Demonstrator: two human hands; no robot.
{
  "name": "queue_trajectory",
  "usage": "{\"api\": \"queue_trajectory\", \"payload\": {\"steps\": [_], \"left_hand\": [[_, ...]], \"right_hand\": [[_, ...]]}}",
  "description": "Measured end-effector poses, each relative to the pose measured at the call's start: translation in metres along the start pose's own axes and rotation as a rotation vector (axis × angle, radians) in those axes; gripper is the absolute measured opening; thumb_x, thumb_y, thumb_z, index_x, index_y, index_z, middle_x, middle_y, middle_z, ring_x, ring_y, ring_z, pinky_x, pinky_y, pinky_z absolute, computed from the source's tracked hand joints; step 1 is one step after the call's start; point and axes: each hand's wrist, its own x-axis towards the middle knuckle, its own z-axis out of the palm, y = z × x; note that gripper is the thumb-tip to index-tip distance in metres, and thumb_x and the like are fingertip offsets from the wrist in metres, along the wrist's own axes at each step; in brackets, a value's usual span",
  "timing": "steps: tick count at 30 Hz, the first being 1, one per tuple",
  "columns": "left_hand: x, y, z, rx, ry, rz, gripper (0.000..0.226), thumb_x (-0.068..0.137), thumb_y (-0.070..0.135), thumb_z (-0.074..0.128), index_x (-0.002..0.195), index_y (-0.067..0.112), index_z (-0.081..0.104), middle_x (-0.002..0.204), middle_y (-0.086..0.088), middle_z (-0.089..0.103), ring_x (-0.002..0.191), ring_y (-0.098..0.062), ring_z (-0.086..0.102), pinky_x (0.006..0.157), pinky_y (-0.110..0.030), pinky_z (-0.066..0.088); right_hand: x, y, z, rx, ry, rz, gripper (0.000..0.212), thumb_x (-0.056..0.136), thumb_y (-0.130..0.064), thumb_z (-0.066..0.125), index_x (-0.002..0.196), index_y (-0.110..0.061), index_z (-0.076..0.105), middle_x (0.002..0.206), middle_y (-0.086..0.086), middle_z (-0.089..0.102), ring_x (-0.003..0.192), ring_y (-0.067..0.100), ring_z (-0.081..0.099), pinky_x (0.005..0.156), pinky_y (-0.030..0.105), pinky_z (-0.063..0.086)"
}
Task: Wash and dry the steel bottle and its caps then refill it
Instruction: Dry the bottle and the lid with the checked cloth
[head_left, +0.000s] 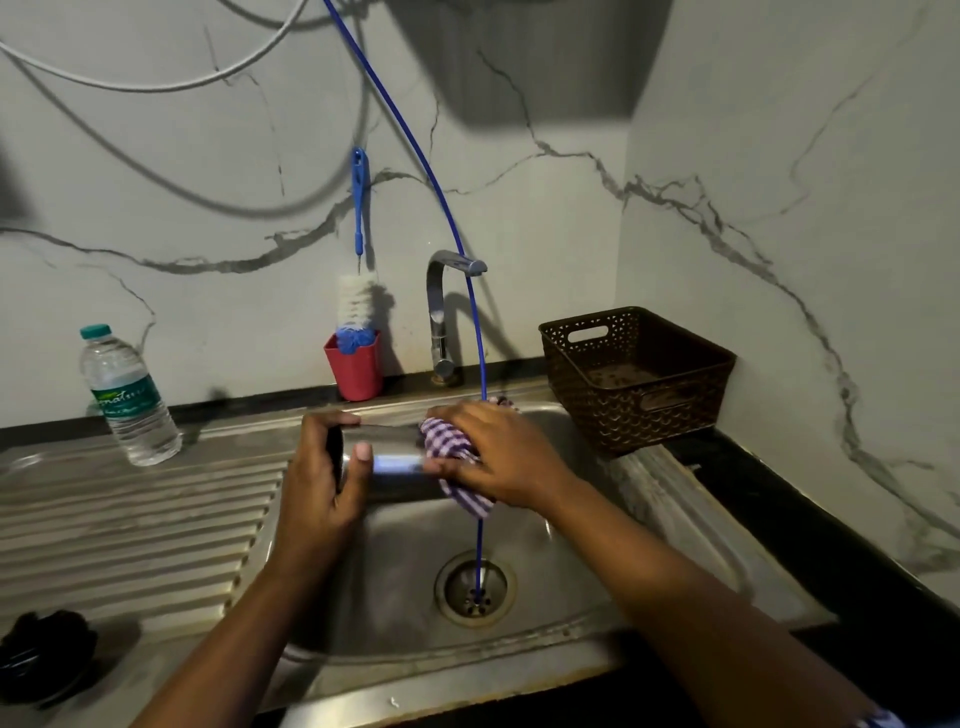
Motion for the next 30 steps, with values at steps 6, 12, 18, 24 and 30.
{"api": "queue_trajectory", "payload": {"steps": [6, 12, 18, 24, 30], "left_hand": [[0.008, -0.01, 0.012, -0.22, 0.183, -0.657, 0.044, 0.096, 0.054, 0.038, 0.107, 0.013, 0.048, 0.099, -0.004, 0.055, 0.092, -0.017, 0.051, 0.084, -0.029, 0.035], [0.015, -0.007, 0.025, -0.865, 0.202, -1.138, 0.044, 0.092, 0.049, 0.036, 0.098, 0.012, 0.059, 0.071, -0.01, 0.067, 0.059, -0.022, 0.061, 0.048, -0.025, 0.041], [0.015, 0.005, 0.032, -1.016, 0.235, -1.267, 0.039, 0.093, 0.044, 0.037, 0.094, 0.011, 0.057, 0.078, -0.013, 0.057, 0.064, -0.027, 0.053, 0.039, -0.016, 0.043], [0.013, 0.012, 0.033, -1.096, 0.343, -1.188, 0.043, 0.094, 0.046, 0.039, 0.101, 0.01, 0.061, 0.065, -0.007, 0.066, 0.055, -0.016, 0.064, 0.045, -0.022, 0.053], [0.011, 0.018, 0.034, -1.215, 0.271, -1.23, 0.048, 0.094, 0.045, 0.033, 0.104, 0.005, 0.057, 0.077, -0.015, 0.059, 0.057, -0.025, 0.055, 0.036, -0.018, 0.043]], "right_hand": [[0.001, 0.009, 0.017, -0.473, 0.341, -0.271, 0.071, 0.086, -0.045, 0.056, 0.143, -0.014, 0.029, 0.146, 0.011, 0.037, 0.137, 0.025, 0.028, 0.114, 0.046, 0.019], [0.005, 0.009, 0.027, -0.651, 0.454, -0.469, 0.076, 0.086, -0.009, 0.054, 0.15, -0.023, 0.016, 0.157, 0.001, 0.017, 0.145, 0.019, 0.014, 0.113, 0.043, 0.013], [0.015, -0.02, 0.013, 0.763, 0.534, 0.193, 0.066, 0.095, -0.02, 0.048, 0.147, -0.037, 0.012, 0.158, -0.007, 0.011, 0.144, 0.017, 0.02, 0.113, 0.029, 0.027], [0.008, -0.061, 0.027, 1.163, 0.189, 0.365, 0.068, 0.09, -0.024, 0.056, 0.147, -0.026, 0.019, 0.139, -0.003, 0.047, 0.121, 0.007, 0.049, 0.097, 0.017, 0.042], [0.048, -0.048, 0.003, 1.353, 0.387, 0.481, 0.091, 0.061, -0.04, 0.079, 0.14, -0.021, 0.038, 0.127, 0.008, 0.059, 0.115, 0.025, 0.059, 0.096, 0.04, 0.049]]}}
